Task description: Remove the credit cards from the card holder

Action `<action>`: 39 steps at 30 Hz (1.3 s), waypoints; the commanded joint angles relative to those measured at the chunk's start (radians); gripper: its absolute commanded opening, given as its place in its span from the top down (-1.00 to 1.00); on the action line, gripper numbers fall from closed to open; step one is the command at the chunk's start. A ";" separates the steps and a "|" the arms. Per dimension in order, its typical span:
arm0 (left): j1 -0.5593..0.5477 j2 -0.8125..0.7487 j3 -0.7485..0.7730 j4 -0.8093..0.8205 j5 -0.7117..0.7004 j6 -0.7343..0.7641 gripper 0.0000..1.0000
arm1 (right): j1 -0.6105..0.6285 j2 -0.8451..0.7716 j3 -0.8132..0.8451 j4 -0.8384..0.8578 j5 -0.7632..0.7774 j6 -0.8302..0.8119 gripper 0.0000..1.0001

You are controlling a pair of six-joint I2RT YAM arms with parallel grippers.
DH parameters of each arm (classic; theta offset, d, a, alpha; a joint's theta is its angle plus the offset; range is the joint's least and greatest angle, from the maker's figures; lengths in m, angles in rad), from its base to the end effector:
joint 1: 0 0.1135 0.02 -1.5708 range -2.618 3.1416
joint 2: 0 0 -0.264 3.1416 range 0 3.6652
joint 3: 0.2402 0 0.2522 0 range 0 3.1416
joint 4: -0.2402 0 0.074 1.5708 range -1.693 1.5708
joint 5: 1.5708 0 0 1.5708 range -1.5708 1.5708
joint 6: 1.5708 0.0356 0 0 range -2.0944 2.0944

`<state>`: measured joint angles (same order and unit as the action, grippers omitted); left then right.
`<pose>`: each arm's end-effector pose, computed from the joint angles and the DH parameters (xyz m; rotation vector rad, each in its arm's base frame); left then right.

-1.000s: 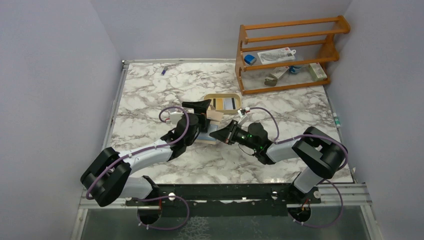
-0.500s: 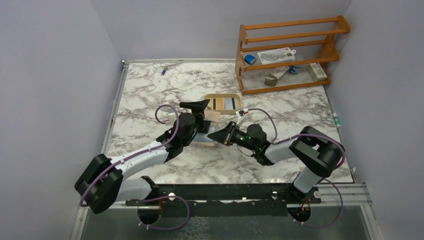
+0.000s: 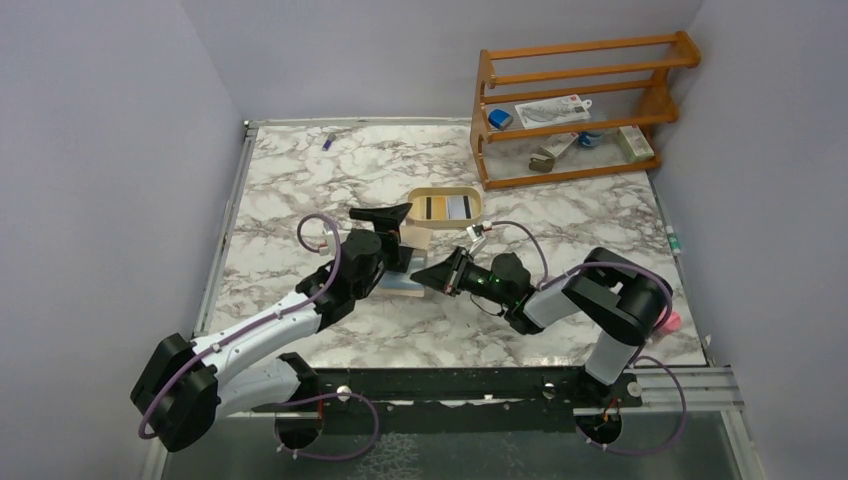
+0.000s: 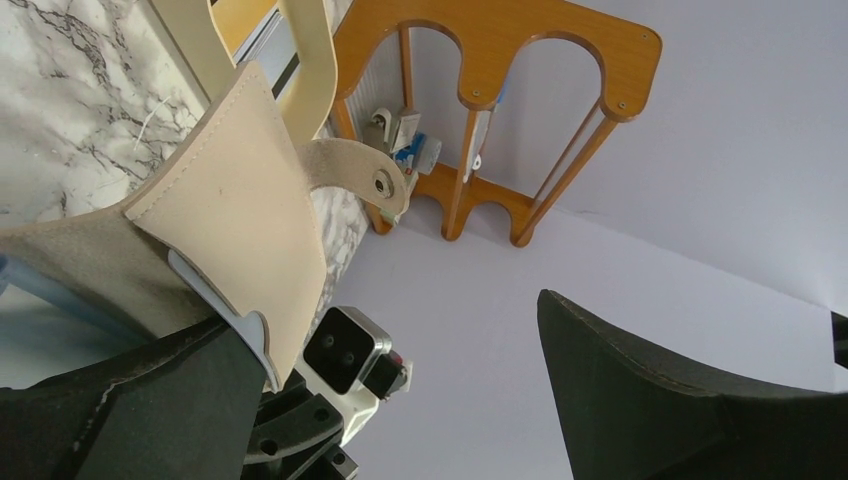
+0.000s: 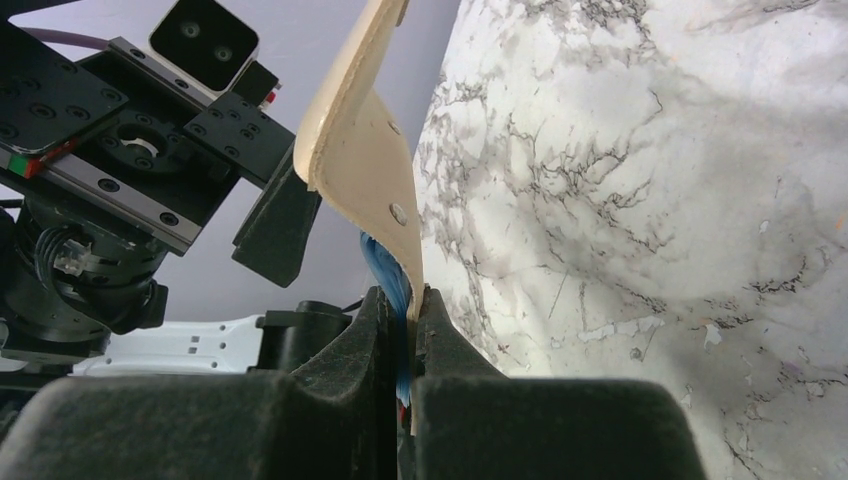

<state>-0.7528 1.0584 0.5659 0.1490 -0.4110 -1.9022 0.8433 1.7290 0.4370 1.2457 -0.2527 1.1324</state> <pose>0.1814 -0.1504 0.2447 -1.4183 1.6155 -1.3472 0.1896 0.2263 0.1502 0.0458 1.9171 1.6505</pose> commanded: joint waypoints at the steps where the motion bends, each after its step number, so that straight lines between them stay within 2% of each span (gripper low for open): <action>1: 0.002 -0.028 0.012 -0.020 -0.006 0.004 -0.98 | -0.011 0.059 -0.026 0.095 0.001 0.048 0.98; 13: -0.026 -0.092 -0.052 -0.077 -0.010 -0.047 -0.98 | -0.024 0.101 -0.017 0.128 0.009 0.075 0.98; 24: -0.036 -0.133 -0.069 -0.132 0.014 -0.061 -0.98 | -0.041 0.188 -0.025 0.231 -0.014 0.135 0.98; 39: -0.045 -0.113 -0.094 -0.140 -0.030 -0.039 -0.98 | -0.043 0.156 -0.011 0.211 -0.038 0.090 0.98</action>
<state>-0.7944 0.9474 0.4824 0.0193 -0.4122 -1.9587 0.8017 1.9091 0.4232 1.4277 -0.2806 1.2545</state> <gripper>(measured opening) 0.988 0.066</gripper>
